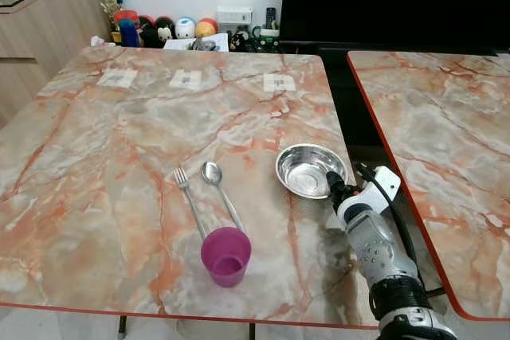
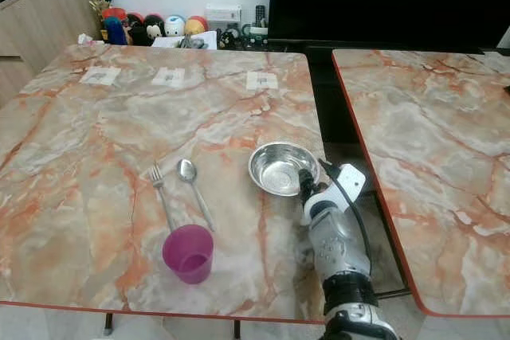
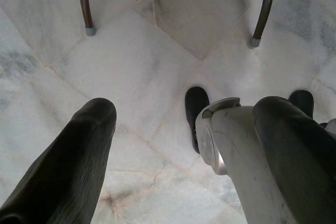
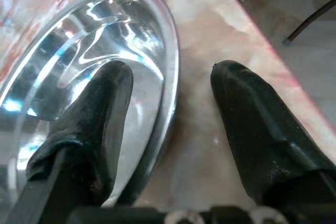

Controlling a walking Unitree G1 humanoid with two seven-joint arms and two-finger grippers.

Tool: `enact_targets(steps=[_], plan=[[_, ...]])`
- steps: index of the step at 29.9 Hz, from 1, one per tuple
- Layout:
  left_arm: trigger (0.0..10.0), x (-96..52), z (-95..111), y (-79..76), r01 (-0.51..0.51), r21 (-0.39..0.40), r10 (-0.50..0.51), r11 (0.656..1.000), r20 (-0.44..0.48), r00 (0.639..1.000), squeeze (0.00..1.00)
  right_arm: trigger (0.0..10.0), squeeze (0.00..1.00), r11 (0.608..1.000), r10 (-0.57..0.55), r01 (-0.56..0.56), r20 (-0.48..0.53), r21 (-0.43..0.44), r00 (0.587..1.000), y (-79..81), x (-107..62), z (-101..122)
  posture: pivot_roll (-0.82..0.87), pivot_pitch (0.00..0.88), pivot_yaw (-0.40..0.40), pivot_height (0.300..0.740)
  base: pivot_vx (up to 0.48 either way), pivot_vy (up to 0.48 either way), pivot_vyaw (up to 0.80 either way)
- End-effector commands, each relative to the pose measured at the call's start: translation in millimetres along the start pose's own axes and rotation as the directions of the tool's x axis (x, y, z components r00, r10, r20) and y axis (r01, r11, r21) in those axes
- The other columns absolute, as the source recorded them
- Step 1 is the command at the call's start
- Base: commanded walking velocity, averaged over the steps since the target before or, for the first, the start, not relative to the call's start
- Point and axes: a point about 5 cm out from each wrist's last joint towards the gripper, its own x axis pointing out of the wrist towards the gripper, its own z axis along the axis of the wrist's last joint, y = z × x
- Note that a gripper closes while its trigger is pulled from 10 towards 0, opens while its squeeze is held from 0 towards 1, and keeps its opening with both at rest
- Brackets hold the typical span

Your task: Setting the table

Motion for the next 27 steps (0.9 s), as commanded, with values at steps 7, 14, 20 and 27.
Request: enact_targets(steps=[7,14,20,27], plan=[[10.0,-3.2,-10.3,3.0,0.003,0.014,-0.003,1.000,-0.036,0.999,0.00,10.0,0.00,0.998,0.038,-0.038,0.002,0.055,0.999,7.9,4.3,3.9,0.05,0.100,-0.017,0.740,0.000,0.000,0.00],[10.0,-2.5,-8.6,1.4,0.012,0.030,-0.011,0.999,-0.034,0.999,0.00,0.0,0.00,0.997,0.055,-0.054,-0.018,0.062,0.998,10.7,5.6,-0.7,0.05,0.097,-0.019,0.740,0.000,0.000,0.00],[10.0,-2.1,-7.9,0.5,0.015,0.034,-0.014,0.999,-0.035,0.999,0.00,0.0,0.00,0.997,0.055,-0.053,-0.036,0.055,0.998,9.4,6.2,-3.9,0.05,0.097,-0.019,0.740,0.000,0.000,0.00],[10.0,-2.0,-8.4,-0.8,0.020,0.039,-0.018,0.999,-0.037,0.999,0.00,0.0,0.00,0.997,0.055,-0.053,-0.037,0.051,0.998,8.1,6.7,-3.9,0.05,0.097,-0.019,0.740,0.000,0.000,0.00]])
